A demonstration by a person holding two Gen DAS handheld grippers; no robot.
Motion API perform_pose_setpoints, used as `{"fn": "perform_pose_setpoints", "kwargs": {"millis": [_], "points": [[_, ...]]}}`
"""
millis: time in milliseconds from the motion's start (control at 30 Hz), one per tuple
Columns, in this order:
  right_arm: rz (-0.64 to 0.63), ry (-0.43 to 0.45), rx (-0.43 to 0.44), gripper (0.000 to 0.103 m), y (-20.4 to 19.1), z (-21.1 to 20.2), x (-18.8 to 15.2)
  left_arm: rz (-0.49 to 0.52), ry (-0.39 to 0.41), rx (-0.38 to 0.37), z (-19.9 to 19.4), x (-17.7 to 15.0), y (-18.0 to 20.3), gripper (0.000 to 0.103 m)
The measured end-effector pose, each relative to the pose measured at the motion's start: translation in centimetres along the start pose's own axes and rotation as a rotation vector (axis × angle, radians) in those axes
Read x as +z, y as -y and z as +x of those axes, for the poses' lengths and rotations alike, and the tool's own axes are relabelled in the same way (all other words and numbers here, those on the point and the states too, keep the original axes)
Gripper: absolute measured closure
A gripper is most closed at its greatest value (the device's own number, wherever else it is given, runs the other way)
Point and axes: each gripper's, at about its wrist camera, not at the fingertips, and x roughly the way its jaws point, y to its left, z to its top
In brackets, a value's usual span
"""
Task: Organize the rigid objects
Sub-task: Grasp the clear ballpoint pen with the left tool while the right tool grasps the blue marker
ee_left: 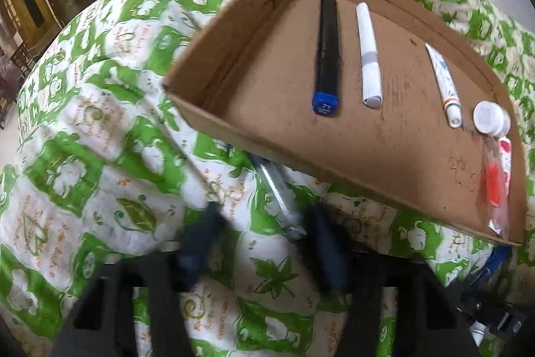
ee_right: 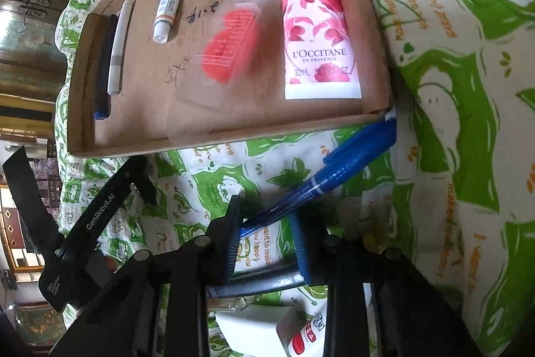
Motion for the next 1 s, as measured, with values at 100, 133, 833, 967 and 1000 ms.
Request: {"fn": "perform_pose_setpoints", "kwargs": {"millis": [100,133,833,967,1000], "points": [[-0.018,-0.006,-0.012,0.075,-0.5,0.1,0.1,0.019,-0.021,-0.039,-0.7,-0.4,-1.1,0.091],[-0.028,-0.012,-0.019,0.075,-0.6,0.1,0.0,0.028,-0.034,-0.055,-1.0,-0.8,-1.6,0.093],[-0.111,-0.158,0.136,0.074,-4.4,1.4,-1.6,0.128,-0.172,-0.172,-1.8,-3.8,-3.0,0.09],[-0.077,-0.125,0.133,0.073,-3.2,0.9,-0.9,0.119,-0.159,-0.169,-1.1,-2.5,-2.5,0.089],[-0.071,-0.106,0.139,0.073,-3.2,0.6,-0.8,0.113,-0.156,-0.174,-0.8,-1.9,-2.4,0.089]]}}
